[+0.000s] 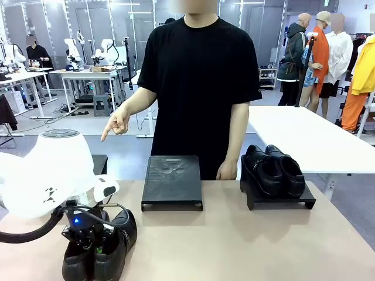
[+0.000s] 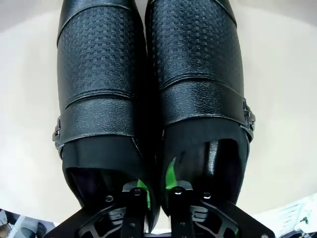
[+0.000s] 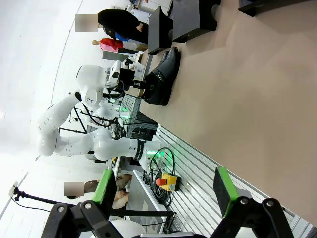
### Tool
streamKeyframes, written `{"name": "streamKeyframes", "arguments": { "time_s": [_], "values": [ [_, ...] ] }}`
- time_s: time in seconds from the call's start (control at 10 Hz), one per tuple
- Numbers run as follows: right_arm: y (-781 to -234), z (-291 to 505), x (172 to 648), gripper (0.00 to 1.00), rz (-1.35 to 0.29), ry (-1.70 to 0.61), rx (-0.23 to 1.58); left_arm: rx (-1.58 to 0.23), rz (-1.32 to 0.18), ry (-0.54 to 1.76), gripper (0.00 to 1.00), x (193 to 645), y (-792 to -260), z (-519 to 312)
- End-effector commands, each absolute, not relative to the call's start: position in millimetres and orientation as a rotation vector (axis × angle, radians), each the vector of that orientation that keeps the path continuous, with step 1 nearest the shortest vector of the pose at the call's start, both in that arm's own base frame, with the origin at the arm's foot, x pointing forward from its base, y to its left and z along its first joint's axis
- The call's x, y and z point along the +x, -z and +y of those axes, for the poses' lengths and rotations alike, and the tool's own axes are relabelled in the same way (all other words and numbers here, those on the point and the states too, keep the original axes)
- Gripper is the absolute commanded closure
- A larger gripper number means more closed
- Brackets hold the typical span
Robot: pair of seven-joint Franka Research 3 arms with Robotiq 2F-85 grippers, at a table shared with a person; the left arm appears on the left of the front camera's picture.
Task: Place the shoes on the stand as instructed by the person.
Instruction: Pick up another pair of Shoes and place it on the Shoes Stand indicated by the person.
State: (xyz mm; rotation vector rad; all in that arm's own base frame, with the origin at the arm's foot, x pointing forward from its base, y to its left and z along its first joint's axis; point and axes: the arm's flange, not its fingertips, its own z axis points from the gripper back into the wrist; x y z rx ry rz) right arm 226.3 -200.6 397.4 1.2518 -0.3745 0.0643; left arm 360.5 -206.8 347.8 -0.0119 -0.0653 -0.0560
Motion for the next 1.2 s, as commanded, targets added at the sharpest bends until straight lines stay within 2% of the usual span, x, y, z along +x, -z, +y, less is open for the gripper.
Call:
{"name": "streamKeyframes", "arguments": {
  "time_s": [0.0, 0.2, 0.6, 0.8, 1.0, 1.1],
  "values": [
    [-400, -202, 223, 0.00, -0.372, -0.079, 1.247, -0.004, -0.086, 0.042, 1.00, 364, -345, -215],
    [-400, -202, 223, 0.00, -0.372, -0.079, 1.247, 0.016, -0.117, 0.058, 1.00, 360, -371, -222],
    [-400, -202, 223, 0.00, -0.372, -0.079, 1.247, 0.067, -0.205, 0.027, 0.99, 334, -467, -203],
    [-400, -202, 223, 0.00, -0.372, -0.079, 1.247, 0.023, -0.227, 0.036, 0.99, 328, -486, -189],
    [-400, -202, 223, 0.00, -0.372, -0.079, 1.247, 0.008, -0.223, 0.093, 0.99, 325, -482, -199],
    [-400, -202, 223, 0.00, -0.372, -0.079, 1.247, 0.014, -0.220, 0.031, 0.99, 326, -485, -192]
  ]
}}
